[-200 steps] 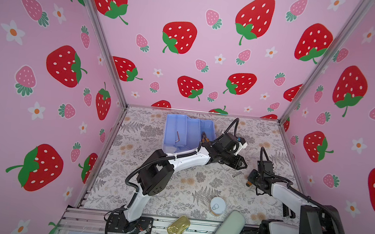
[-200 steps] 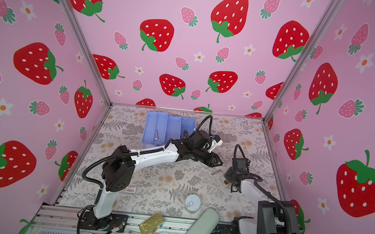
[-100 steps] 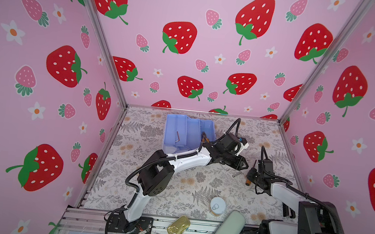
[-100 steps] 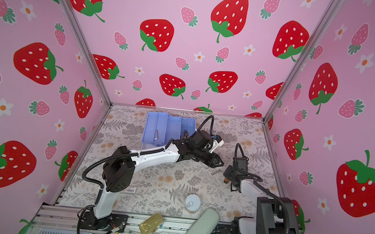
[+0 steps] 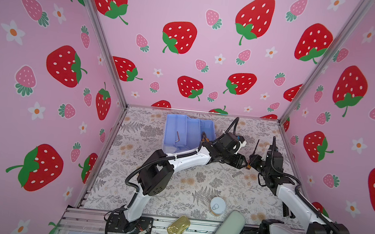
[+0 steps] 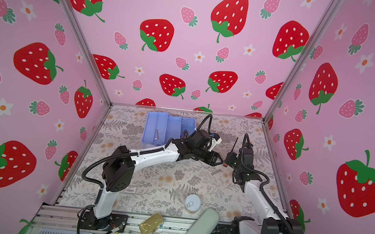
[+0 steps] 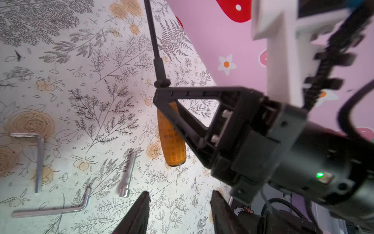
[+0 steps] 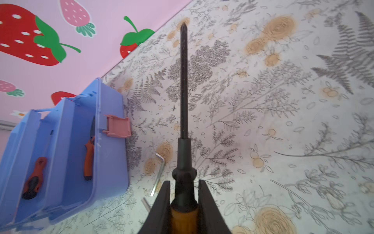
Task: Pack the tool kit
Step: 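Lift the screwdriver with the right gripper and carry it over the box, then lower the screwdriver into the box with the right gripper while the left gripper hovers nearby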
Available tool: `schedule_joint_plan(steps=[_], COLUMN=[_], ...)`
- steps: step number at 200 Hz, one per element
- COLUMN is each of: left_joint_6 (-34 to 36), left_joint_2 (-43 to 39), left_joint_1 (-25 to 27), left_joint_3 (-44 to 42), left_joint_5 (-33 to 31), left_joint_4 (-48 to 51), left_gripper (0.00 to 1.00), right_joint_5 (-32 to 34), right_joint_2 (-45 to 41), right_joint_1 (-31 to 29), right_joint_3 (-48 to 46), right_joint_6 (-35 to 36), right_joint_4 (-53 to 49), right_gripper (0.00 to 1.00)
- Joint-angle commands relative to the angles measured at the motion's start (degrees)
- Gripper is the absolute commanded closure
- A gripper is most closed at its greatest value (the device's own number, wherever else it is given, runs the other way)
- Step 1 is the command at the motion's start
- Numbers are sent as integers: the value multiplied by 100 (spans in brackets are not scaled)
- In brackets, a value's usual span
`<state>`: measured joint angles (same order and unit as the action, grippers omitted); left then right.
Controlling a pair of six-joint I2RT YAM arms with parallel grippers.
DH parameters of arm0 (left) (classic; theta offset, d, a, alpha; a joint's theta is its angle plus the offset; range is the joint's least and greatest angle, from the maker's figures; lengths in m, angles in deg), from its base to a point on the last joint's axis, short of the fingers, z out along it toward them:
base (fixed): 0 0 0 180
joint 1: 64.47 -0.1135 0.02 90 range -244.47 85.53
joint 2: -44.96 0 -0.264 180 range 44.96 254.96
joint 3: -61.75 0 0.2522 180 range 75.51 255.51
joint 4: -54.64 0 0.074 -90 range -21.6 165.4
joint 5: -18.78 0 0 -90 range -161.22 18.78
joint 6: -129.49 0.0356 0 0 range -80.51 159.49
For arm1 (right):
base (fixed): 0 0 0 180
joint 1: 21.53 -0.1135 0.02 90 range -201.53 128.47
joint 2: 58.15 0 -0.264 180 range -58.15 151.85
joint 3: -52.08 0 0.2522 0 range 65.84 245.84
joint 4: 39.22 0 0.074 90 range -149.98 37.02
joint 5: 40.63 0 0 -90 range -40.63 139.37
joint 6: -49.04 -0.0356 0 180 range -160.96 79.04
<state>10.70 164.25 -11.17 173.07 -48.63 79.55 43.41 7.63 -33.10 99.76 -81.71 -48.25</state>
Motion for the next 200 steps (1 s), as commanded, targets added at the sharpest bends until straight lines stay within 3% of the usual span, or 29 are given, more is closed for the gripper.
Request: schedule_joint_plan(steps=[1,50,95,154,200], left_joint_6=[-33,-491,-923,-1138,-1341], left_joint_2=[-283,-684,-1960,-3698,-4093], left_joint_1=[21,-146,-529,-1038,-1391], left_joint_3=[-66,-637,-1960,-3488,-3920], left_joint_5=[-333,-1192,-2048,-3721,-3919], left_joint_4=[33,-196,-888,-1182,-1239], left_gripper=[48,56,60,60,59], right_joint_5=[-695,-1132,-1008,-1499,-1468], right_joint_2=[250,1053,2597,4470,5250], right_joint_1=[-22,-487,-1664,-2339,-2636], right_joint_3=[505,1302,3008,4911,5649], right_joint_6=[28,325,1079,1114,954], right_joint_4=[408,719,254,40,-17], right_gripper=[100,100,100,100,100])
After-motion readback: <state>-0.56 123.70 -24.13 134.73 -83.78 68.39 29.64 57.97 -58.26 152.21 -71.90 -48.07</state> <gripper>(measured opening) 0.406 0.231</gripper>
